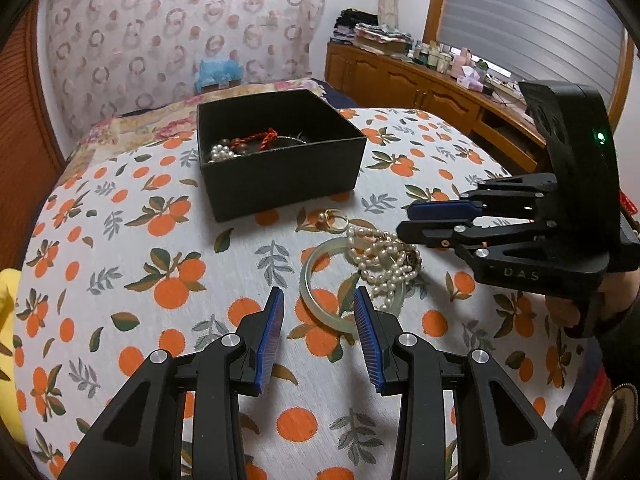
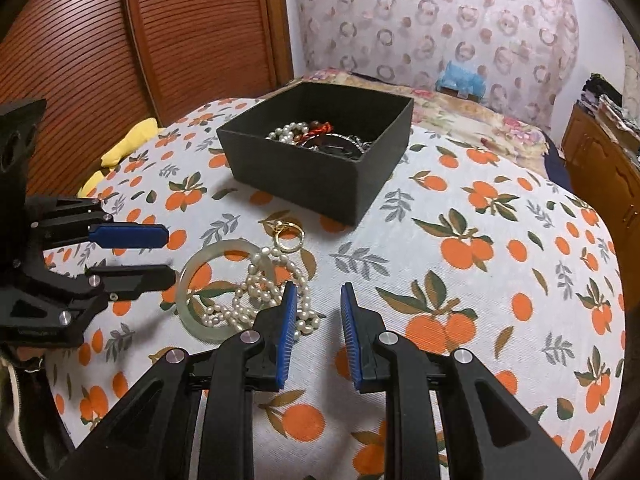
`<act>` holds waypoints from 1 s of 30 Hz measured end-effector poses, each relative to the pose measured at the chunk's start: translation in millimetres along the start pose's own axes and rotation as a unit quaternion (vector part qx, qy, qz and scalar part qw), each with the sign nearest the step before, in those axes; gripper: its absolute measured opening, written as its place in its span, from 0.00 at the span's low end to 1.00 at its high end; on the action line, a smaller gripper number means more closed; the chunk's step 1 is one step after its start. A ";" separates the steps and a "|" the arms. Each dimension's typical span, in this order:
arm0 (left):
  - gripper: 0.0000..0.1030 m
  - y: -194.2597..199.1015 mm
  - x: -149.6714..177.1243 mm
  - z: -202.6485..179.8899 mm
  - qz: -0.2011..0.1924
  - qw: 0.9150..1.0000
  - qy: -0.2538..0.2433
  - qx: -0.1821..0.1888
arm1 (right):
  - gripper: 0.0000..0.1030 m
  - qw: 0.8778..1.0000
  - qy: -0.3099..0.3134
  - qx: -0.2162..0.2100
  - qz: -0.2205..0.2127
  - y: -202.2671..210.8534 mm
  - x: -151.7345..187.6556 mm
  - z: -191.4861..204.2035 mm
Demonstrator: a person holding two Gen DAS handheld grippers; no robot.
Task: Organize jewelry
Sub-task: 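Move both tools back to the remaining pearls and jade bangle, then grasp and lift a pearl strand with the right tool while the left tool grips the jade bangle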
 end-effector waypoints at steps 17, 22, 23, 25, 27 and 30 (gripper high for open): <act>0.33 -9.4 -3.0 -2.6 0.014 1.000 0.000 0.000 | 0.05 0.998 0.036 0.034 0.033 -16.5 -7.2 2.9; 0.33 -15.7 -5.3 -3.7 0.022 1.000 -0.002 0.000 | 0.05 0.999 0.030 0.040 0.009 -2.3 -4.0 -1.2; 0.33 -16.8 -6.1 -3.6 0.022 1.000 -0.003 0.001 | 0.05 0.999 0.027 0.040 0.000 3.4 -4.9 -2.1; 0.33 -19.1 -7.4 -3.3 0.024 1.000 -0.006 -0.001 | 0.05 0.999 0.024 0.040 -0.024 19.0 -8.2 -2.8; 0.33 -22.1 -9.9 -3.4 0.027 1.000 -0.013 -0.005 | 0.05 0.998 0.023 0.044 -0.042 32.6 -11.7 -2.3; 0.33 -25.8 -13.5 -3.2 0.030 0.999 -0.020 -0.010 | 0.05 0.996 0.028 0.052 -0.066 54.2 -18.5 -0.5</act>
Point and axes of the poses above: each gripper's, at about its wrist camera, not at the fingertips, and y roughly against the way its jaws point, z to its left, x to its underside, the point moved 2 cm from there along -y, roughly the way its jaws point, and after that the axes turned 3 degrees about -y, right-handed, at the moved point
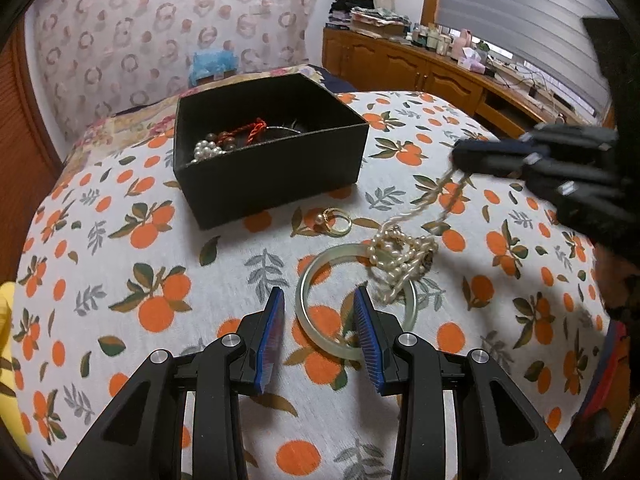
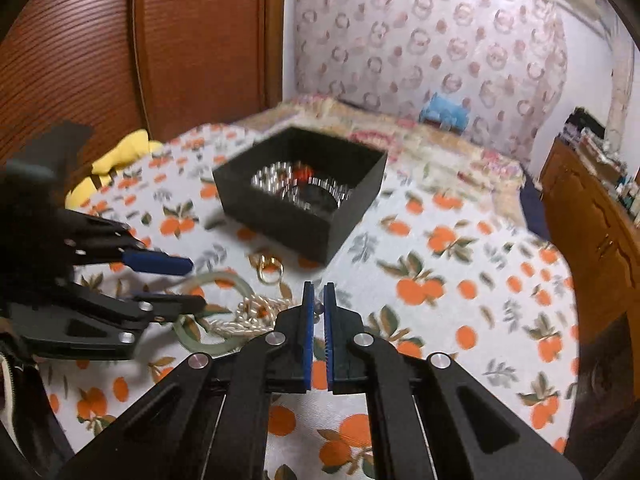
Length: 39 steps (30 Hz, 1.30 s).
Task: Organize jewelry
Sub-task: 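Grasp and lift a pearl strand with the right tool while the left tool grips the jade bangle, then carry the jade bangle with the left tool and pearls with the right tool over the box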
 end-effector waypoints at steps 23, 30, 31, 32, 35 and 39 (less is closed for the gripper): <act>0.06 -1.6 -5.2 3.6 -0.016 1.000 -0.001 -0.008 | 0.05 0.996 0.008 0.040 -0.081 73.9 -38.0 -14.8; 0.06 26.7 -13.6 7.6 -0.052 0.998 0.010 -0.015 | 0.05 0.995 0.017 0.040 -0.089 80.7 -46.4 -9.3; 0.06 31.7 -15.3 8.3 -0.058 0.998 0.010 -0.017 | 0.05 0.995 0.019 0.040 -0.090 81.4 -48.6 -7.8; 0.06 35.3 -16.2 9.1 -0.063 0.998 0.011 -0.018 | 0.05 0.995 0.020 0.040 -0.091 82.2 -50.9 -6.4; 0.06 46.1 -20.4 11.1 -0.075 0.997 0.012 -0.024 | 0.05 0.994 0.025 0.040 -0.098 86.5 -58.4 -3.2; 0.06 59.1 -25.2 15.9 -0.089 0.995 0.014 -0.031 | 0.05 0.993 0.031 0.039 -0.110 94.1 -70.6 0.3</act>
Point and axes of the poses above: each gripper's, at about its wrist camera, not at the fingertips, and y roughly against the way its jaws point, z to its left, x to its underside, the point moved 2 cm from there along -y, roughly the way its jaws point, and after that the axes turned 3 degrees about -y, right-handed, at the moved point
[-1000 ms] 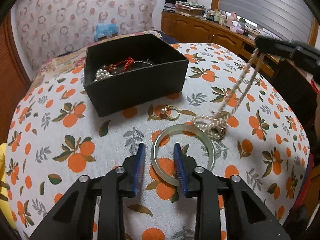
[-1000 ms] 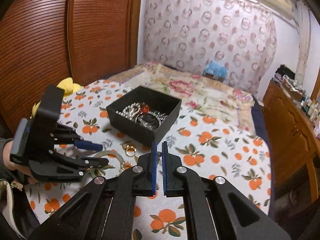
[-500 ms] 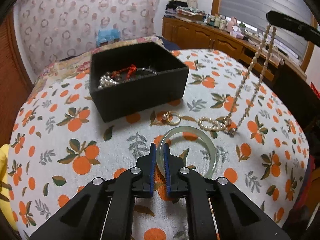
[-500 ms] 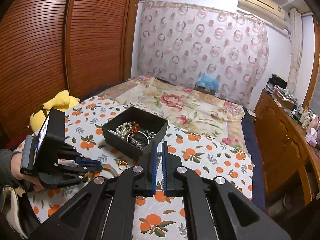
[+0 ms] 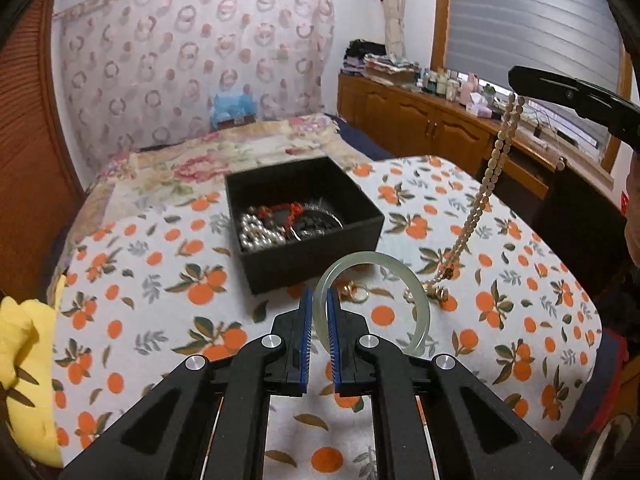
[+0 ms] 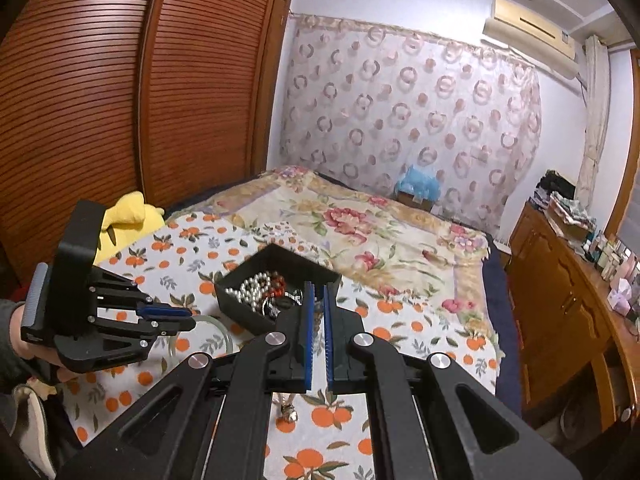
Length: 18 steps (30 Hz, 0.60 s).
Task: Organize jewelry
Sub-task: 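Carry the jade bangle with the left tool and pearls with the right tool over the box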
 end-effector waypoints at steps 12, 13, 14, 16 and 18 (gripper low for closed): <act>0.06 22.6 -24.7 13.2 -0.034 0.999 0.005 -0.018 | 0.05 1.000 -0.009 -0.016 -0.025 -1.2 -43.6 -0.7; 0.06 23.9 -27.0 15.2 -0.037 0.999 0.006 -0.019 | 0.05 0.999 -0.007 -0.015 -0.028 -1.1 -47.6 -0.5; 0.06 24.4 -28.7 16.6 -0.038 0.999 0.007 -0.019 | 0.05 0.999 -0.006 -0.015 -0.030 -0.5 -50.1 -1.4; 0.06 23.9 -31.1 19.1 -0.040 0.999 0.008 -0.019 | 0.05 0.999 -0.005 -0.014 -0.034 -0.8 -56.3 -1.5; 0.06 22.5 -33.1 21.8 -0.040 0.999 0.008 -0.018 | 0.05 0.999 -0.004 -0.014 -0.037 -2.5 -61.6 -2.4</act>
Point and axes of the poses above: each gripper's, at about its wrist camera, not at the fingertips, and y roughly against the way its jaws point, z to its left, x to its underside, the point moved 2 cm from there along -y, roughly the way its jaws point, and after that the axes turned 3 degrees about -y, right-handed, at the moved point
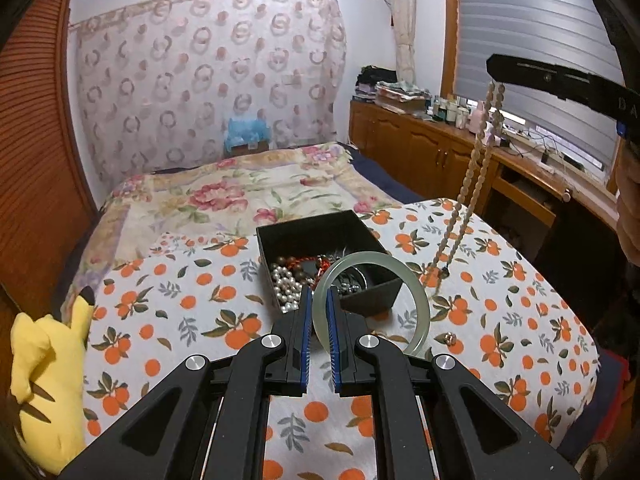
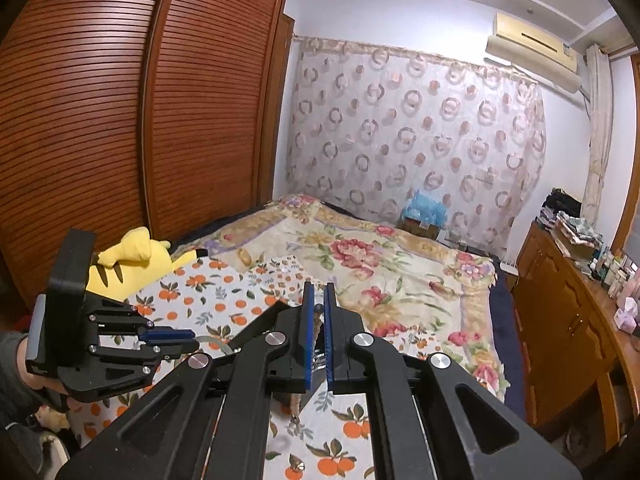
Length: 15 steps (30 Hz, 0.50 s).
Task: Organize jewelry
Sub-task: 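Carry the jade bangle with the left tool and pearls with the right tool over the box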
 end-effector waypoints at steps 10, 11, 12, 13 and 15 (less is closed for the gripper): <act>0.06 -16.9 -5.9 19.6 0.001 1.000 0.011 -0.009 | 0.05 1.000 0.000 -0.019 -0.016 -19.5 -33.3 -12.6; 0.06 -19.2 -7.2 22.4 0.002 1.000 0.013 -0.009 | 0.05 1.000 0.001 -0.021 -0.019 -21.0 -36.9 -13.8; 0.06 -20.9 -8.1 24.5 0.002 1.000 0.015 -0.010 | 0.05 1.000 0.001 -0.021 -0.021 -21.9 -38.8 -14.0; 0.06 -22.8 -9.2 26.5 0.002 1.000 0.017 -0.010 | 0.05 0.999 0.002 -0.022 -0.023 -25.8 -43.6 -15.2; 0.06 -27.0 -12.0 30.4 0.001 1.000 0.021 -0.011 | 0.05 0.999 0.005 -0.023 -0.023 -32.3 -47.9 -16.7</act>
Point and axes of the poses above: each gripper's, at about its wrist camera, not at the fingertips, and y roughly against the way its jaws point, z to its left, x to its underside, the point moved 2 cm from there along -y, roughly the way its jaws point, and after that the axes turned 3 degrees about -y, right-handed, at the moved point
